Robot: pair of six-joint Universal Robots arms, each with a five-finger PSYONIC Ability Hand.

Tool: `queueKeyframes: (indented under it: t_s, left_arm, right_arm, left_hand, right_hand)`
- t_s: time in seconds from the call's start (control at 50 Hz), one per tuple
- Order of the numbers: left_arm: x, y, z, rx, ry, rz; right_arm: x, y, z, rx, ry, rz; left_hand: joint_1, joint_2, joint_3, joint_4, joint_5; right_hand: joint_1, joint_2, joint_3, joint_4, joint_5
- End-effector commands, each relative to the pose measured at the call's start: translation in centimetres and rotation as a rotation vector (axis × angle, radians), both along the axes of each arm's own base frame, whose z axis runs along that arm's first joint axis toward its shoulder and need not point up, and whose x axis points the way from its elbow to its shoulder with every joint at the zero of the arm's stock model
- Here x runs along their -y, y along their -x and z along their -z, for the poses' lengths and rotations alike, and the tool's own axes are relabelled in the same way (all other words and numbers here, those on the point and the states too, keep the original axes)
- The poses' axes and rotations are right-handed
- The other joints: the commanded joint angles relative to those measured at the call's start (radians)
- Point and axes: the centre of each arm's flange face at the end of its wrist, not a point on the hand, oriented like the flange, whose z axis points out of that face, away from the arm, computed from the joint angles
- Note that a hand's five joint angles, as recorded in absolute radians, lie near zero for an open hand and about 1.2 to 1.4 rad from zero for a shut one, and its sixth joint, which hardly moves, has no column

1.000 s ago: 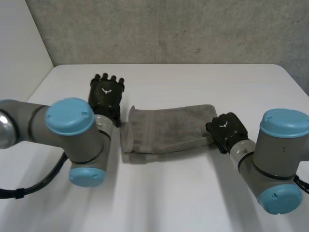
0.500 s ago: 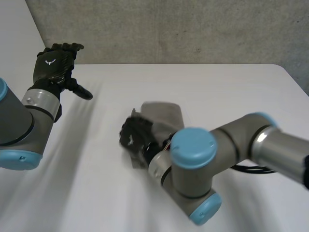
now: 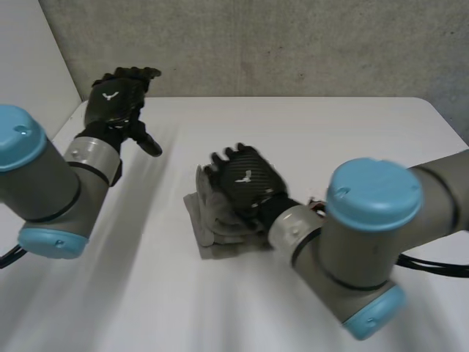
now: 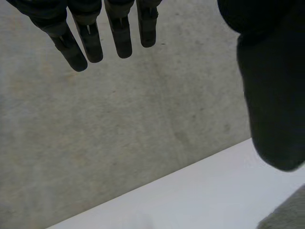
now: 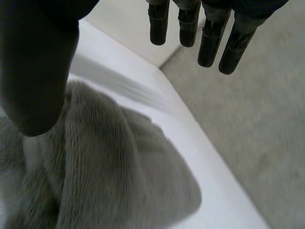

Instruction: Fold the towel.

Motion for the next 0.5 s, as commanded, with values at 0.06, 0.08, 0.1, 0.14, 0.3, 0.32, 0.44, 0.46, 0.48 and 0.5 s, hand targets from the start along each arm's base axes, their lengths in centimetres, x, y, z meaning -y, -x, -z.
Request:
queueKeyframes:
  t_s: [0.06,0.08,0.1,0.14,0.3,0.32,0.44,0.46,0.48,0.5]
  left_arm:
    - [-1.8,4.5,4.5,0.015,-0.115,0.118]
    - [-1.8,4.5,4.5,0.015,-0.115,0.118]
    - [-2.2,4.9,5.5,0.022,-0.143,0.131]
    - [-2.5,5.3,6.5,0.03,-0.172,0.143]
    - [-5.1,7.4,11.2,0.106,-0.28,0.214]
    - [-5.3,7.4,12.0,0.122,-0.304,0.216]
    - [-5.9,7.0,13.4,0.163,-0.377,0.212]
    - [-5.9,6.8,13.5,0.168,-0.386,0.209]
    - [-5.9,6.8,13.5,0.168,-0.386,0.209]
    - [-6.0,6.7,13.6,0.172,-0.394,0.207]
  right_arm:
    - [2.9,3.9,0.8,-0.012,-0.22,0.166]
    - [3.4,4.2,0.7,0.013,-0.247,0.19]
    - [3.4,4.2,0.7,0.014,-0.247,0.19]
    - [4.4,4.5,0.6,0.059,-0.287,0.222]
    - [5.9,3.5,2.5,0.108,-0.373,0.231]
    - [6.0,3.2,3.0,0.11,-0.391,0.225]
    - [6.8,2.5,5.0,0.103,-0.432,0.226]
    - [7.0,2.4,5.5,0.096,-0.441,0.228]
    - [7.0,2.4,5.5,0.096,-0.441,0.228]
    - [7.2,2.3,6.2,0.087,-0.453,0.23]
  left_hand:
    - [-0.064,-0.059,-0.05,-0.056,-0.201]
    - [-0.064,-0.059,-0.05,-0.056,-0.201]
    - [-0.064,-0.059,-0.05,-0.056,-0.201]
    - [-0.064,-0.059,-0.05,-0.056,-0.201]
    - [-0.061,-0.056,-0.047,-0.053,-0.198]
    - [-0.064,-0.059,-0.05,-0.056,-0.201]
    - [-0.061,-0.056,-0.047,-0.053,-0.198]
    - [-0.061,-0.056,-0.047,-0.053,-0.198]
    - [-0.061,-0.056,-0.047,-0.053,-0.198]
    - [-0.061,-0.056,-0.047,-0.053,-0.198]
  right_hand:
    - [-0.059,-0.074,-0.069,-0.084,-0.056]
    - [-0.059,-0.074,-0.069,-0.084,-0.056]
    - [-0.059,-0.074,-0.069,-0.084,-0.056]
    - [-0.059,-0.074,-0.069,-0.084,-0.056]
    - [-0.059,-0.074,-0.069,-0.084,-0.056]
    - [-0.059,-0.074,-0.069,-0.084,-0.056]
    - [-0.059,-0.074,-0.069,-0.084,-0.056]
    - [-0.059,-0.074,-0.069,-0.084,-0.056]
    - [-0.059,-0.074,-0.069,-0.084,-0.056]
    - [-0.059,-0.074,-0.069,-0.084,-0.056]
